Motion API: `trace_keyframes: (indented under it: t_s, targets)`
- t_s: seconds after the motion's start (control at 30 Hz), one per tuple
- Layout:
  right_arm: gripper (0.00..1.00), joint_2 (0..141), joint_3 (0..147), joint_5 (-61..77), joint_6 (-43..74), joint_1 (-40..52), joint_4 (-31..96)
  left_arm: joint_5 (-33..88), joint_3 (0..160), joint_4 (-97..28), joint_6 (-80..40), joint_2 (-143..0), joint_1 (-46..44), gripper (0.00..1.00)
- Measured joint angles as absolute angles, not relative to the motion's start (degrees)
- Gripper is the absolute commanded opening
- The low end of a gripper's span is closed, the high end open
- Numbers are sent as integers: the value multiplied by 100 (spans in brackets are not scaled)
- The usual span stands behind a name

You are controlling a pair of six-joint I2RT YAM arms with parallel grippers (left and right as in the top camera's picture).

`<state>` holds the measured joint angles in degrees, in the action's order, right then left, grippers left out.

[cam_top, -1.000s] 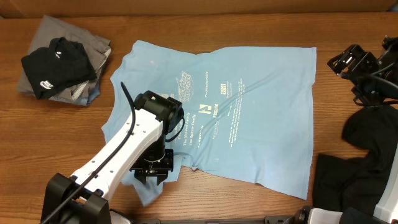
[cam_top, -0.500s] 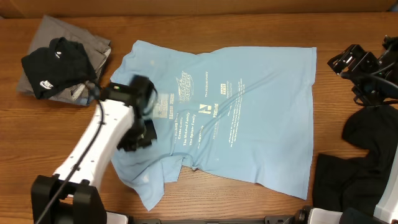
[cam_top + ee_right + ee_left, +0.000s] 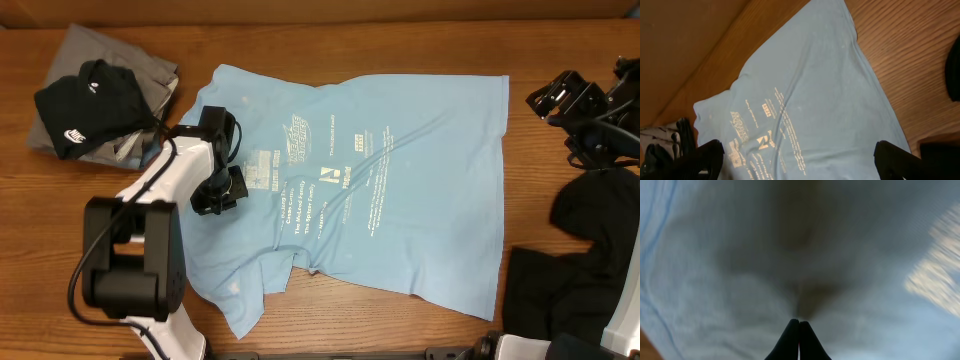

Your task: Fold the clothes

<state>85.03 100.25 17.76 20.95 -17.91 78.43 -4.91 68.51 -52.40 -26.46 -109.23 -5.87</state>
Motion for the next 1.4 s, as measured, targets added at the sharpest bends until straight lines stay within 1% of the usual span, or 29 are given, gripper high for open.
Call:
trace_keyframes:
  t_s: [0.1, 0.2, 0.33, 0.37, 0.5, 0.57, 0.63, 0.67, 0.73, 0.8, 0.83, 0.9, 0.93, 0.97, 1.0, 1.03, 1.1, 1.17, 1.2, 1.3, 1.33, 1.4]
  targets:
    - [100, 8503, 9911, 1776, 2095, -1791, 7749, -801, 6906, -4934, -2633, -11076, -484, 4]
    - [100, 8503, 9719, 1776, 2093, -1791, 7616, -1181, 6963, -4357, -2626, -11150, -224, 4]
    - [100, 8503, 9421, 1776, 2095, -1776, 7446, -1129, 7048, -3653, -2609, -11238, 224, 5]
    - [100, 8503, 9292, 1774, 2093, -1752, 7408, -1013, 7122, -3586, -2589, -11281, 375, 7]
    - [100, 8514, 9002, 1752, 2045, -1527, 7120, -556, 7531, -3728, -2318, -11463, 690, 9]
    - [100, 8514, 8833, 1662, 2012, -1347, 6884, -416, 7881, -4158, -2145, -11509, 674, 10]
    - [94, 8514, 8595, 1531, 1990, -1138, 6624, -290, 8490, -4676, -1944, -11513, 596, 11]
    - [87, 8514, 8501, 1487, 1994, -1090, 6528, -263, 8578, -4727, -1918, -11507, 596, 12]
    - [68, 8523, 8075, 1313, 2060, -952, 6088, -191, 9240, -5426, -1763, -11450, 521, 13]
    - [52, 8543, 7684, 1229, 2189, -934, 5723, -143, 9557, -5769, -1695, -11314, 475, 13]
    - [40, 8589, 7441, 1184, 2237, -934, 5448, -132, 9699, -5981, -1667, -11218, 438, 14]
    - [40, 8694, 7100, 1133, 2362, -937, 5098, -110, 9931, -6237, -1627, -10838, 357, 15]
    - [42, 8768, 6910, 1103, 2418, -937, 4845, -108, 9994, -6294, -1625, -10637, 303, 16]
    - [48, 8847, 6805, 1107, 2423, -937, 4687, -106, 10022, -6353, -1623, -10414, 242, 17]
    - [51, 8943, 6696, 1098, 2445, -937, 4517, -104, 10040, -6416, -1612, -10191, 165, 18]
    - [51, 9139, 6565, 1096, 2475, -937, 4329, -104, 10064, -6479, -1608, -9880, 49, 19]
    - [39, 9531, 6455, 1050, 2482, -937, 3999, -102, 10092, -6571, -1603, -9400, -204, 20]
    - [23, 9939, 6425, 1028, 2526, -937, 3693, -102, 10138, -6665, -1605, -9052, -460, 21]
    - [17, 10215, 6425, 1024, 2530, -934, 3546, -93, 10149, -6705, -1605, -8949, -558, 21]
    - [9, 10750, 6414, 1004, 2561, -934, 3437, -82, 10171, -6914, -1603, -8829, -816, 20]
    - [5, 10864, 6445, 1002, 2567, -950, 3411, -82, 10171, -7000, -1603, -8829, -880, 20]
    - [4, 10951, 6464, 878, 2700, -972, 3249, -75, 10171, -7137, -1605, -8853, -956, 20]
